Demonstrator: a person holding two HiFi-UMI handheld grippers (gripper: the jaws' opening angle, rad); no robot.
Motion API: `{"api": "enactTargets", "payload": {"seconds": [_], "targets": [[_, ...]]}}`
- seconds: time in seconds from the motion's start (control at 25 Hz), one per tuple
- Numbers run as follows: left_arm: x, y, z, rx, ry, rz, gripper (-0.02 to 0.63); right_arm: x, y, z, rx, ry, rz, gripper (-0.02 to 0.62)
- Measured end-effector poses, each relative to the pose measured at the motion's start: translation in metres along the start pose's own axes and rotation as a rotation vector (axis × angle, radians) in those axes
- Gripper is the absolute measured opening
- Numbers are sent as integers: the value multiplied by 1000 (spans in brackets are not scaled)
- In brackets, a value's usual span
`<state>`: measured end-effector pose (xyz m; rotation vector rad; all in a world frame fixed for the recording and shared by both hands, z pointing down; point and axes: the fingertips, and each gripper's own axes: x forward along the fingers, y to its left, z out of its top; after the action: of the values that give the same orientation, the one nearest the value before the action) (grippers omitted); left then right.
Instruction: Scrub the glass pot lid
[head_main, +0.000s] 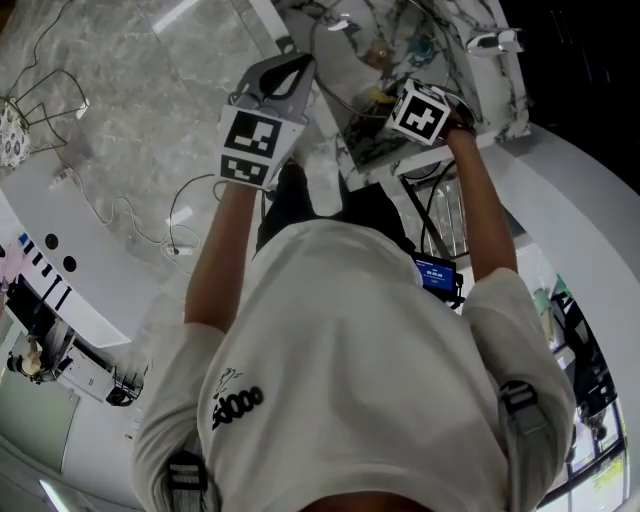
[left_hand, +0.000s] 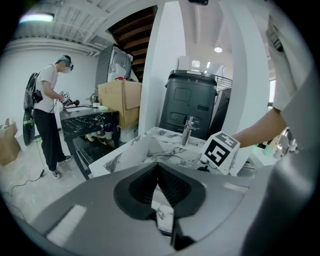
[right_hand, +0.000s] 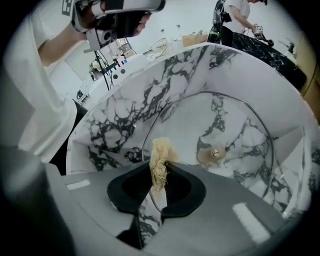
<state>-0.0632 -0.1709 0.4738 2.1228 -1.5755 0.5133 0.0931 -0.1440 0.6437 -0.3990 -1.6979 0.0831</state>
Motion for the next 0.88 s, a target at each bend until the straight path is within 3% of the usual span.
{"api": "enactTargets", "payload": {"seconds": [0.52, 0.88], "targets": [[-4, 6, -7, -17, 8, -1, 11, 3, -5, 62, 63, -186, 161, 48], [2, 11, -7, -22, 19, -14, 11, 1, -35, 83, 117, -242, 171, 46]]}}
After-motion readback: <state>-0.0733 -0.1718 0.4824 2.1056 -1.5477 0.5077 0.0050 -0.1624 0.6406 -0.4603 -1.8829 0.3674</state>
